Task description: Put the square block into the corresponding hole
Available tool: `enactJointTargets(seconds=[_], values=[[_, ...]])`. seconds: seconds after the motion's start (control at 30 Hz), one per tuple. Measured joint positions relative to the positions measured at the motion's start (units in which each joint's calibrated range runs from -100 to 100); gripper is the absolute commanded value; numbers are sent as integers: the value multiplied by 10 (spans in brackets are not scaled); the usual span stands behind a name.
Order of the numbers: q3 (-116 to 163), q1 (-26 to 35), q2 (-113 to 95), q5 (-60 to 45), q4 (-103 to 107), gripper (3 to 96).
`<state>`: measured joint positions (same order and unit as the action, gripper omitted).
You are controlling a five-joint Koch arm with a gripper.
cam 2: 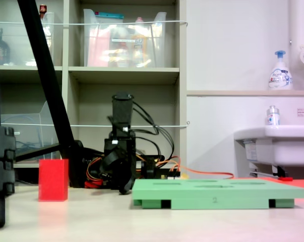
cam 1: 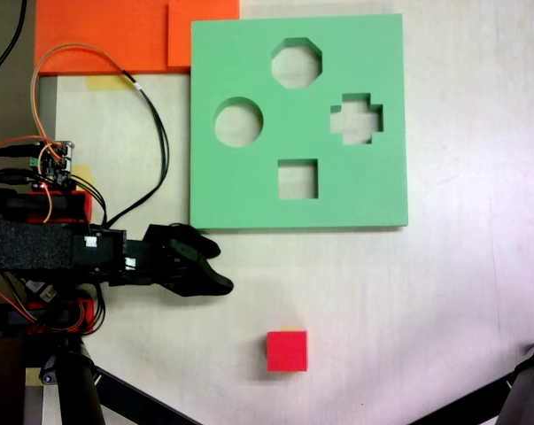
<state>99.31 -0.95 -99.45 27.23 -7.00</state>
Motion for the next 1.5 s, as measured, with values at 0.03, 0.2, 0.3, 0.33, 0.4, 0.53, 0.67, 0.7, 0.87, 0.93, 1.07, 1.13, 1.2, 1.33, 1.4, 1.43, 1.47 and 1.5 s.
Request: enactJointTargets(seconds=[0.03, 0.2, 0.3, 0.33, 0.4, 0.53, 0.67, 0.7, 0.87, 0.93, 1.07, 1.13, 1.2, 1.33, 1.4, 1.43, 1.47, 1.5], values=[[-6, -10, 0, 16, 6, 458], [-220, -29, 0, 59, 327, 458], [-369, -30, 0, 85, 528, 458], [-401, -30, 0, 93, 561, 458], [-463, -30, 0, 106, 616, 458], [-601, -43, 14, 120, 705, 434], [-766, -62, 160, 125, 820, 441], [-793, -63, 193, 125, 854, 450], [-871, -80, 342, 125, 909, 616], [-906, -82, 395, 123, 910, 711], [-970, -85, 510, 119, 910, 861], [-1013, -87, 564, 118, 910, 895], [-1034, -88, 610, 118, 910, 895], [-1064, -92, 687, 117, 906, 895], [-1091, -96, 735, 112, 905, 895], [-1098, -98, 758, 109, 905, 895], [-1101, -100, 781, 106, 904, 895], [-1101, -101, 798, 105, 903, 895]])
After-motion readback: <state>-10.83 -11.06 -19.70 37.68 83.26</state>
